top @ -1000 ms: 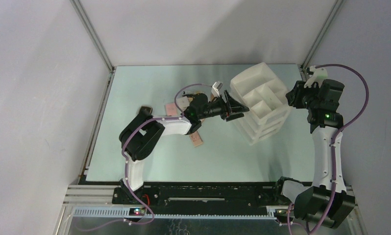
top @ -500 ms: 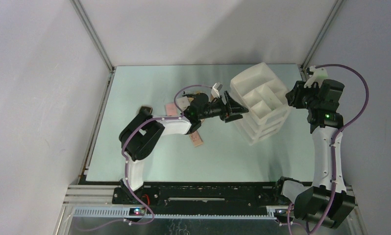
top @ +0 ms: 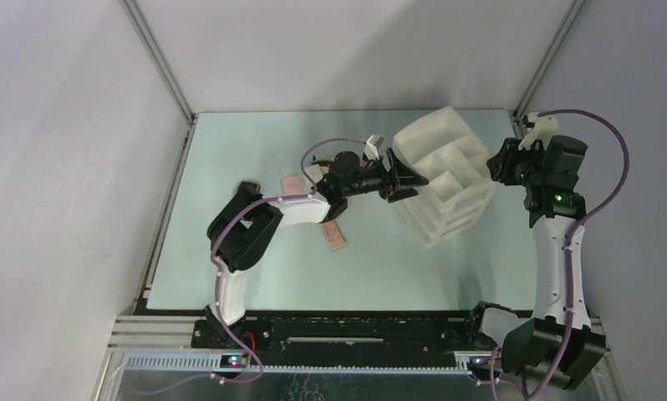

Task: Organize the makeup
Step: Open the drawer in the storage box.

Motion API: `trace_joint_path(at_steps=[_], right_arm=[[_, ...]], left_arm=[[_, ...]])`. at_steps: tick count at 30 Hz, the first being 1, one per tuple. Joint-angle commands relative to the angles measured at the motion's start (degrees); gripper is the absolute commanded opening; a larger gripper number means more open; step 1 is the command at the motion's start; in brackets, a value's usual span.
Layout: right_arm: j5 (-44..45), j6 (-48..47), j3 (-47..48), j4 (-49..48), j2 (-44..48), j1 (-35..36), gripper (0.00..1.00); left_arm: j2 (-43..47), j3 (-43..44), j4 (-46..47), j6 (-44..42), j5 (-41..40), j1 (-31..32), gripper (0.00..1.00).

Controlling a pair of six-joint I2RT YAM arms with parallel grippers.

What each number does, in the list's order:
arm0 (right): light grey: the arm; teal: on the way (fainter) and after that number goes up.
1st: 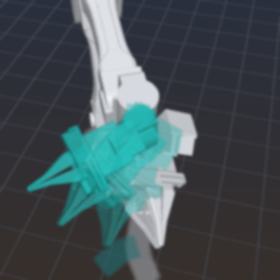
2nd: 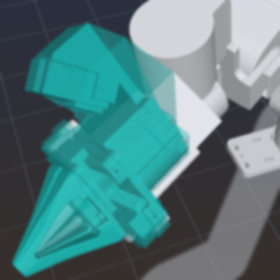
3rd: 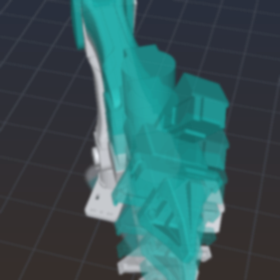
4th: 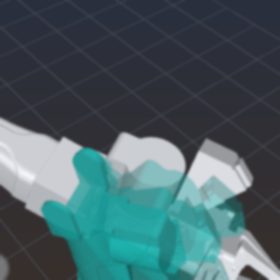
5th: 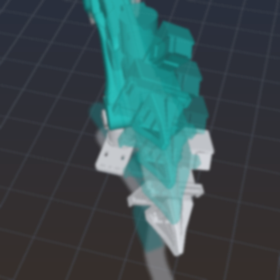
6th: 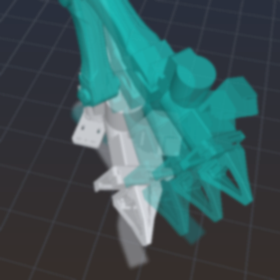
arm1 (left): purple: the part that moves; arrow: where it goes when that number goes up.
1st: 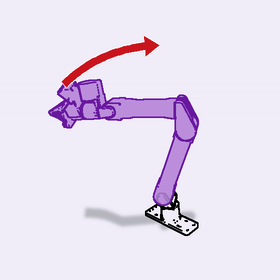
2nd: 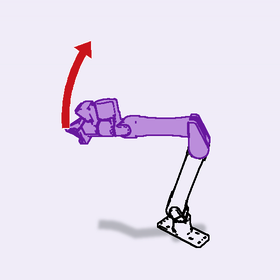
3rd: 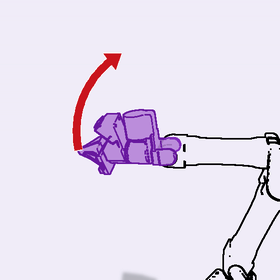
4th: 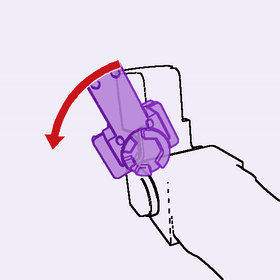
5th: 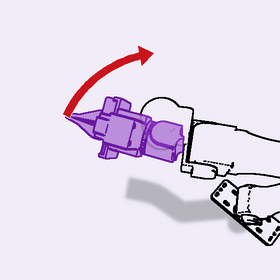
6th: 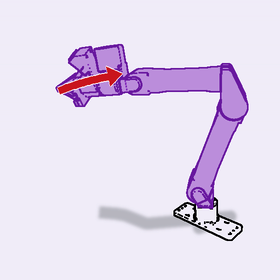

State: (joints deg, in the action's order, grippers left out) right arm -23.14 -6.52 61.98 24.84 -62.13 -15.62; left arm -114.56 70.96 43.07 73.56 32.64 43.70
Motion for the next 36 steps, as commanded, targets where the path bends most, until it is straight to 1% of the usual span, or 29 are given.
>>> trace_joint_path(at_steps=[1,5,10,16,20,26,29,36], right_arm=[[-2.3,0.5,1.3,-0.8,1.1,0.6,0.46],[-3.2,0.5,1.3,-0.6,1.0,0.6,0.46],[-3.2,0.4,1.3,-0.6,0.8,0.6,0.46],[-2.0,-0.1,1.3,-0.6,0.5,0.6,0.46],[-0.2,-0.5,1.3,-0.8,0.2,0.5,0.45],[2.5,-1.1,1.3,-1.8,0.7,0.6,0.45],[5.5,-2.7,1.3,-2.3,1.3,1.4,0.43],[11.4,-5.3,1.3,-3.4,3.4,4.7,0.35]], left_arm=[[-0.4,3.2,1.7,0.1,-0.2,-0.4,0.89],[-2.0,3.2,7.0,5.7,-0.4,-0.8,0.89],[-2.2,3.8,10.0,7.3,-0.6,-0.9,0.88],[-2.4,3.8,15.5,11.8,-0.2,-1.4,0.8],[-1.3,3.2,16.9,12.0,0.5,-1.9,0.73],[0.1,-1.4,20.8,13.2,1.9,-1.9,0.63],[0.8,-3.3,23.3,13.7,2.6,-1.9,0.61],[1.0,-7.2,26.6,14.5,3.1,-1.9,0.61]])
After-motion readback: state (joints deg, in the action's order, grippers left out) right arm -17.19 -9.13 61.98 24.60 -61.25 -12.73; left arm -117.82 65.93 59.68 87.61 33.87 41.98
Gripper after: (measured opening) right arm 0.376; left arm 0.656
